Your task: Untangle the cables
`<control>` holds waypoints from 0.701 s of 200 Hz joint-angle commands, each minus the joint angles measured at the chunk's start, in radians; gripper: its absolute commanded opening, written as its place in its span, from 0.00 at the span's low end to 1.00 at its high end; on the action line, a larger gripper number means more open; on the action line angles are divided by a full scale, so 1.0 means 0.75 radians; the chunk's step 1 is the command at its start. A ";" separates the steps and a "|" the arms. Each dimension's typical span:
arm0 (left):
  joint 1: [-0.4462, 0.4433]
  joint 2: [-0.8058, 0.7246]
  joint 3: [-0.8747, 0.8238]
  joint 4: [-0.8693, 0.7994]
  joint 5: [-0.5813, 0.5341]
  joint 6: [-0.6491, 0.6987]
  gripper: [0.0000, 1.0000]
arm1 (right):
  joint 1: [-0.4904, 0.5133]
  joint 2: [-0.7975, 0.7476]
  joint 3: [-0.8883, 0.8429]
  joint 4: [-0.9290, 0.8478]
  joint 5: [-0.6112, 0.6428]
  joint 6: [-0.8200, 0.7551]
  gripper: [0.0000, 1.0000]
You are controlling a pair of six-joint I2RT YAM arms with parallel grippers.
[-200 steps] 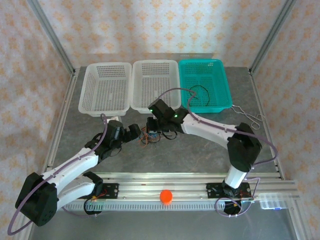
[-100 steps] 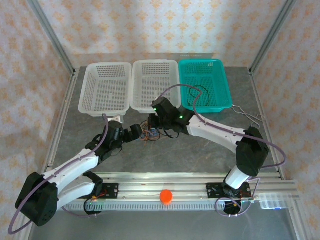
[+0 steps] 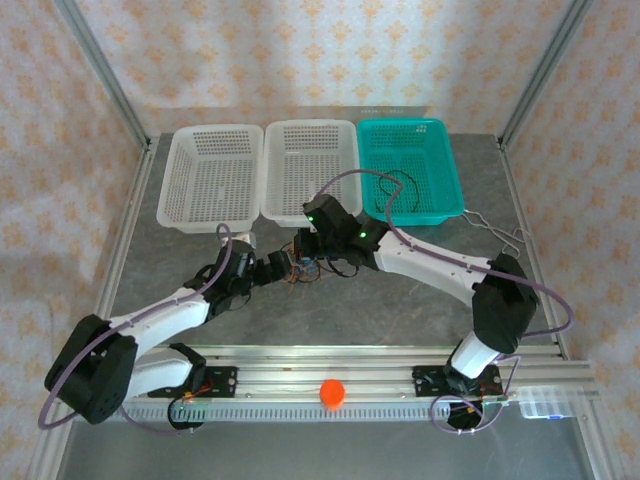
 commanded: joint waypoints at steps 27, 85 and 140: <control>-0.007 0.105 0.052 0.079 -0.099 -0.115 0.90 | -0.007 -0.065 0.046 0.012 -0.049 -0.023 0.00; -0.010 0.149 0.072 0.058 -0.128 -0.120 0.88 | -0.009 -0.119 0.135 -0.038 -0.090 -0.057 0.00; -0.010 0.143 0.036 0.083 -0.130 -0.096 0.87 | -0.027 -0.213 0.161 -0.050 -0.094 -0.081 0.00</control>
